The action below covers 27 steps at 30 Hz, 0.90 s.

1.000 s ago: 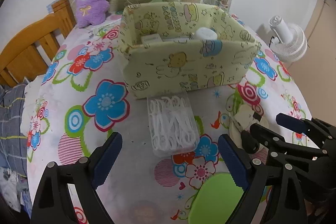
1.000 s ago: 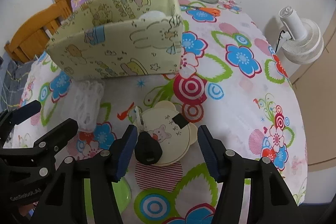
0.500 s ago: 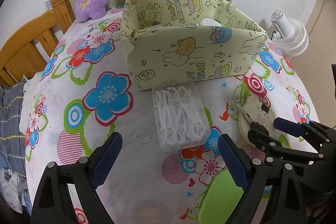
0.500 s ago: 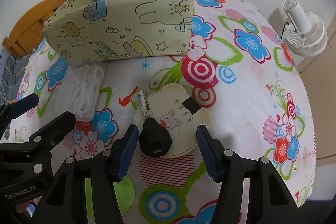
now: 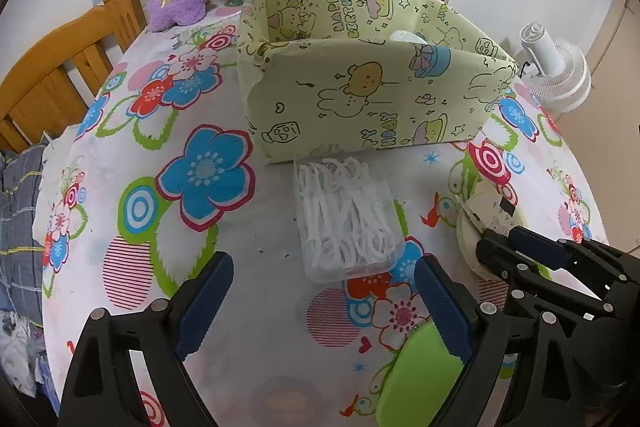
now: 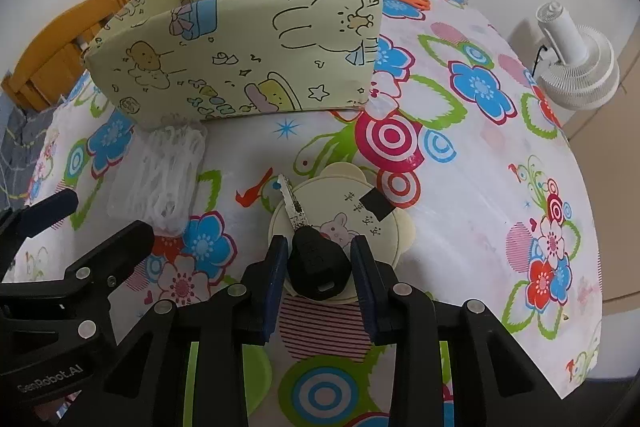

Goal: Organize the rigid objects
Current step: 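Grasp the clear floss-pick box with the left gripper while the right grasps the black key fob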

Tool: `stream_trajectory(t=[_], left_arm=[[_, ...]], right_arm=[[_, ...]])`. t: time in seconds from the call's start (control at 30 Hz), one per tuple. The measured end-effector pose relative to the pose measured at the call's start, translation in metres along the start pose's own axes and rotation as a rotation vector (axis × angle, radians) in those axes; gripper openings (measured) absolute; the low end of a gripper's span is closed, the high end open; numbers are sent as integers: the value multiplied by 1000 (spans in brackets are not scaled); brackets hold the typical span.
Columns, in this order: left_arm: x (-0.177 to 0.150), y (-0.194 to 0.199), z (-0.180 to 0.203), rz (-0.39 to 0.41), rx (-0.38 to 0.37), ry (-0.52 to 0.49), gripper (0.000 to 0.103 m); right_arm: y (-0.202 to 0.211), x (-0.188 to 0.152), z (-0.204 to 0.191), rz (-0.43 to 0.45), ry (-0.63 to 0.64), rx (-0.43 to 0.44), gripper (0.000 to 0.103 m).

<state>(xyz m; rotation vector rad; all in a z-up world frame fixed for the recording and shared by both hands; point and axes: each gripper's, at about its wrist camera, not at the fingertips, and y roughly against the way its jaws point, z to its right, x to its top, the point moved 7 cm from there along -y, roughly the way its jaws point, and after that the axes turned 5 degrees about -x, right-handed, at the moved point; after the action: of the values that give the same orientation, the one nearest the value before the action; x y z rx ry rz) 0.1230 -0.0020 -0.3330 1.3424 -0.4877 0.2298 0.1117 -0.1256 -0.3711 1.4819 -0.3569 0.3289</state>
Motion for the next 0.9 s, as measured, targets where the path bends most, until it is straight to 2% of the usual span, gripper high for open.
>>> stream_trajectory(t=[0.33,0.77,0.83,0.9], left_arm=[[11,-5,10,2,-11,-5,93],[22,-25,9,-34,-1,19,93],[24,-28,9,-35,3,20,91],[25,-31,9,-40,8,20,84]], right_arm=[[0,12,14,3,-12,-17,35],[-14,28,20,-15,-32,-13,35],[-17,30,20,-19,-32,-12,35],[-19,32,20,-21,-31,-11,35]])
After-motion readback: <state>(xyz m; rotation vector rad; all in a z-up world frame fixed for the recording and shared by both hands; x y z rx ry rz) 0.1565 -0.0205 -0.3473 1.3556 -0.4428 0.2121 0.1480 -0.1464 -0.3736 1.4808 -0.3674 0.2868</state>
